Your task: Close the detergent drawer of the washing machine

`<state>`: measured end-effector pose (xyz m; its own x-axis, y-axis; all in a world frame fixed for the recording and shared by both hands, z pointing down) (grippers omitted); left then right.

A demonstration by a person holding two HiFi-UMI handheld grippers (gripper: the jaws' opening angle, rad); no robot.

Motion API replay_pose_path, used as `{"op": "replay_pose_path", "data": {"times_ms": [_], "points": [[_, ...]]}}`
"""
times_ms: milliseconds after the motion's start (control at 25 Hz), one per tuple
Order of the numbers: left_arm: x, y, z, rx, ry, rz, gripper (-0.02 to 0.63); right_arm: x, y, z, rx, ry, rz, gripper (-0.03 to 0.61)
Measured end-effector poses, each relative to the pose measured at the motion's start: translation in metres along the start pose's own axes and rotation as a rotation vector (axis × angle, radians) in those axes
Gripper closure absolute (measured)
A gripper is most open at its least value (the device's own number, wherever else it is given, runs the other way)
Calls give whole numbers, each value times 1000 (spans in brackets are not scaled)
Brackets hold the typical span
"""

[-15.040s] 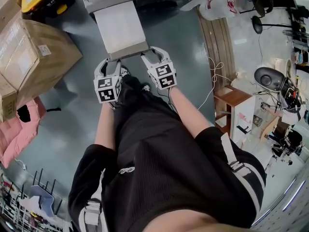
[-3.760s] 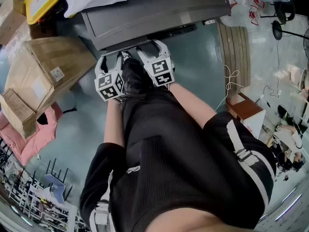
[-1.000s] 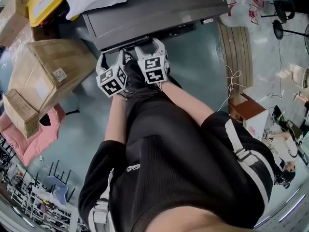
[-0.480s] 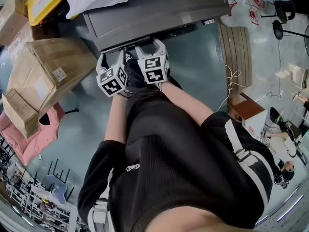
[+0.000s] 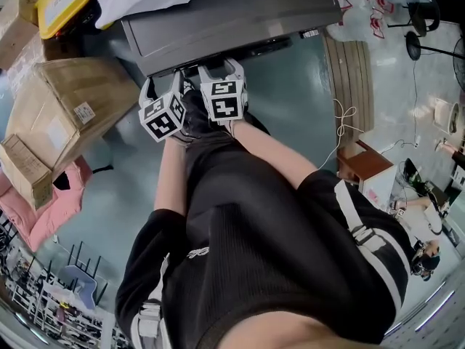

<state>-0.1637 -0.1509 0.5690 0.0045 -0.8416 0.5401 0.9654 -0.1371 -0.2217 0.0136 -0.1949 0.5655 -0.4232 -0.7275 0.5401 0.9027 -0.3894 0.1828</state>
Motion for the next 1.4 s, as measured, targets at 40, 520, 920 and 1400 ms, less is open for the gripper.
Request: {"op": "replay_pose_path", "data": {"times_ms": [40, 520, 920, 1400], "points": [[1, 1, 0, -4, 2, -7, 253, 0, -1, 0, 25, -1, 11, 334], [-32, -6, 17, 127, -5, 12, 536, -19, 10, 14, -190, 28, -125, 429], [-74, 8, 38, 104, 30, 69, 607, -51, -6, 31, -287, 20, -284, 574], [-154, -1, 77, 44, 107, 92, 607, -111, -42, 64, -361, 35, -333, 574]]}}
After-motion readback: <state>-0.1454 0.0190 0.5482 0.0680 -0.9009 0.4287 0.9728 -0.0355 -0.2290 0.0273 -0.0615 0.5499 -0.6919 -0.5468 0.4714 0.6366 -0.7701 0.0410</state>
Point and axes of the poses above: the fingertips, and each gripper's own axes: x forward along the fingers, y to its right, z out of its underside, the point moved 9 cm from there along -x, backward along the fingers, and after that the axes turned 12 degrees about y, right-handed, at the moved point
